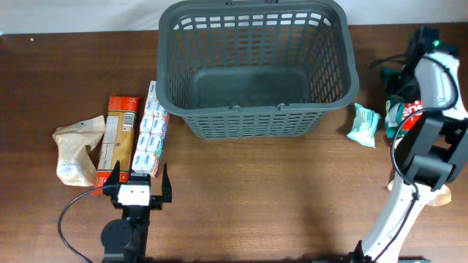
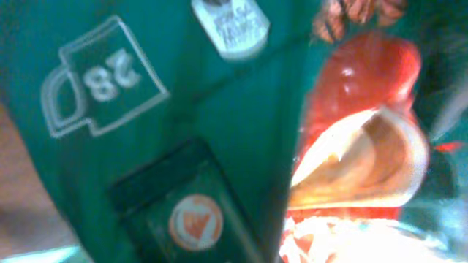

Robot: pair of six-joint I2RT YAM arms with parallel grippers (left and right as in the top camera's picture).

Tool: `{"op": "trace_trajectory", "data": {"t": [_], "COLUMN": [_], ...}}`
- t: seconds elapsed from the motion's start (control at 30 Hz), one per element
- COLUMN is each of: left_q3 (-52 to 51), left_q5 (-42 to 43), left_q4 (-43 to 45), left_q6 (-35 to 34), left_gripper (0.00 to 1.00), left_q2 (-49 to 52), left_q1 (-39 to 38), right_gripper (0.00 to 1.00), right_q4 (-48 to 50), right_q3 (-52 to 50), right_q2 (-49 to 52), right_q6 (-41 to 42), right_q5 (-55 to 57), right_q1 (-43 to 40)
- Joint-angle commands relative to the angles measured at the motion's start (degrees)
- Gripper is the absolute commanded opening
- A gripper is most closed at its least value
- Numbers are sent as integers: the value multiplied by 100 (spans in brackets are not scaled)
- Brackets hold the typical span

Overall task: Pack container
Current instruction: 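Lift the pouch over the basket and release it inside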

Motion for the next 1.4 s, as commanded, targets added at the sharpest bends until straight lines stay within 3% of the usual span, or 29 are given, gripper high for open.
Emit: {"op": "trace_trajectory", "data": {"t": [0.0,0.17,0.3,0.6,0.77,0.93,1.37], "left_q3": [-33,-33,-33,-33,-33,-33,-33], "left_q5": [-59,-59,-59,-59,-59,-61,-59], "left_q4": [13,13,13,13,13,13,13], "left_q6": [72,72,72,72,72,72,72], "left_gripper": [99,99,99,99,99,99,99], "left_q2": [-42,-42,-42,-42,-42,-42,-42], "left_q1": [35,35,35,35,35,35,35], "right_gripper": [3,4,4,3,4,4,3], "right_q4": [-570,-1464,-1829,-1609,-1626,-1351,-601], "right_q3": [1797,4157,5490,5768,5184,3899,1327], "right_q2": [-448,-741,-1071,-1965,-1751,-1290,-1051], "right_q6": [140,122,122,-273,-286,-422,-413], "right_q5": [-103,-90,-363,-323,-306,-232,-479], "right_q1": [-42,39,334,2551,3534,4214,4419]}}
